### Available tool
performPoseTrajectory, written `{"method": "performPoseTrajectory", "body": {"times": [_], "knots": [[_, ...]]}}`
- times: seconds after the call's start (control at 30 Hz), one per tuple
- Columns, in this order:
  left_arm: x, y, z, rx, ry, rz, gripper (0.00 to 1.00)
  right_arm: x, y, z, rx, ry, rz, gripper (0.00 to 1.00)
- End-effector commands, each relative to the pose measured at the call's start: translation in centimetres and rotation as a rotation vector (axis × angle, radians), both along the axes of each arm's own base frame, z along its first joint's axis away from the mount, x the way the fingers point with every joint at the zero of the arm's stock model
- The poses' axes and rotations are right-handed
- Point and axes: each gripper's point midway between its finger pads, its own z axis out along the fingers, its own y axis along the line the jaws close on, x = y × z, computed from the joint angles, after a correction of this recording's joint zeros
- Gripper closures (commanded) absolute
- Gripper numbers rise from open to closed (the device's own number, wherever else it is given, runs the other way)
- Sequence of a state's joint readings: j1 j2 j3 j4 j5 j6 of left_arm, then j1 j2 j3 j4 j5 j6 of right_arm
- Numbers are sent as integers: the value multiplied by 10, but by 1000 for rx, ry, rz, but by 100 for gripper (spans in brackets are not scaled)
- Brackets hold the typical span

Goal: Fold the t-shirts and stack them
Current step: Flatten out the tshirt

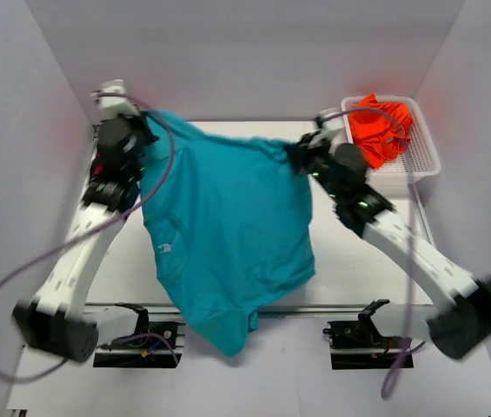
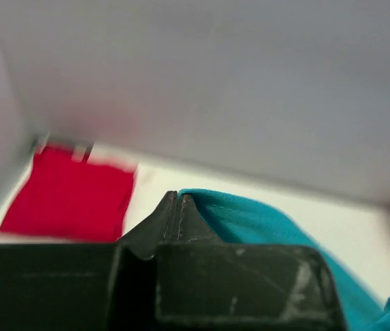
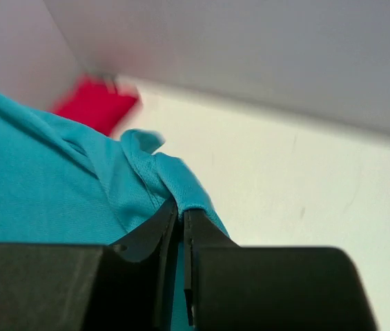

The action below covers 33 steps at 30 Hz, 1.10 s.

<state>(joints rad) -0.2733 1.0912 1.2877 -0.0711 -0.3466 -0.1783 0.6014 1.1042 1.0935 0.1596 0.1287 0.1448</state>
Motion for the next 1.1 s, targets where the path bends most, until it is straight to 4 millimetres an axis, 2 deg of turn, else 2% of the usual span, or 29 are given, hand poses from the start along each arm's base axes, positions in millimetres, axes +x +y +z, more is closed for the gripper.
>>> {"method": "performPoseTrajectory", "body": {"times": [0.0, 0.03, 0.07, 0.1, 0.13, 0.17, 0.2, 0.23, 0.27, 0.3, 0.37, 0.4, 0.5, 0.53, 0.57, 0.63, 0.67, 0.7, 0.73, 0.8, 0.83, 0.9, 1.07], "knots": [[54, 26, -141, 52, 382, 208, 100, 37, 30, -77, 7, 188, 11, 90], [63, 28, -167, 40, 443, 226, 100, 45, 43, -112, -29, 292, 41, 82], [69, 31, -195, 45, 510, 240, 100, 51, 61, -143, -72, 365, 91, 82], [76, 37, -215, 40, 554, 262, 100, 44, 76, -157, -92, 409, 192, 67], [85, 40, -253, 51, 647, 280, 100, 37, 84, -178, -118, 496, 248, 61], [93, 37, -256, 16, 667, 269, 98, 42, 98, -207, -141, 568, 289, 55], [91, 42, -270, 24, 732, 286, 67, 48, 102, -204, -145, 564, 297, 40], [94, 39, -275, 26, 755, 272, 46, 51, 99, -214, -167, 600, 281, 36], [100, 38, -274, 28, 760, 273, 14, 54, 95, -218, -172, 606, 259, 33], [100, 38, -272, 28, 760, 273, 0, 55, 94, -216, -178, 596, 255, 10], [100, 35, -267, 39, 756, 243, 0, 55, 86, -208, -172, 571, 229, 10], [98, 33, -256, 29, 733, 228, 0, 50, 82, -212, -174, 579, 223, 10], [87, 18, -261, 14, 746, 126, 0, 49, 67, -208, -142, 586, 164, 10], [84, 12, -255, 0, 720, 89, 0, 48, 59, -215, -146, 601, 129, 10], [72, -2, -274, 0, 760, 22, 0, 50, 50, -220, -133, 627, 77, 10], [59, -14, -288, -16, 784, -54, 0, 52, 27, -224, -116, 641, -25, 10], [41, -25, -311, -30, 844, -132, 0, 52, 9, -230, -125, 662, -99, 10], [33, -33, -320, -47, 858, -164, 0, 49, -4, -237, -130, 696, -160, 10], [18, -40, -342, -70, 894, -210, 0, 48, -17, -243, -130, 710, -191, 10], [4, -47, -359, -92, 919, -254, 0, 43, -27, -242, -128, 716, -221, 10], [-8, -50, -374, -111, 954, -272, 0, 40, -36, -245, -125, 721, -233, 10], [-13, -44, -386, -110, 984, -238, 0, 35, -34, -252, -119, 752, -196, 10], [-21, -36, -415, -99, 1085, -180, 0, 27, -30, -284, -120, 860, -116, 10]]}}
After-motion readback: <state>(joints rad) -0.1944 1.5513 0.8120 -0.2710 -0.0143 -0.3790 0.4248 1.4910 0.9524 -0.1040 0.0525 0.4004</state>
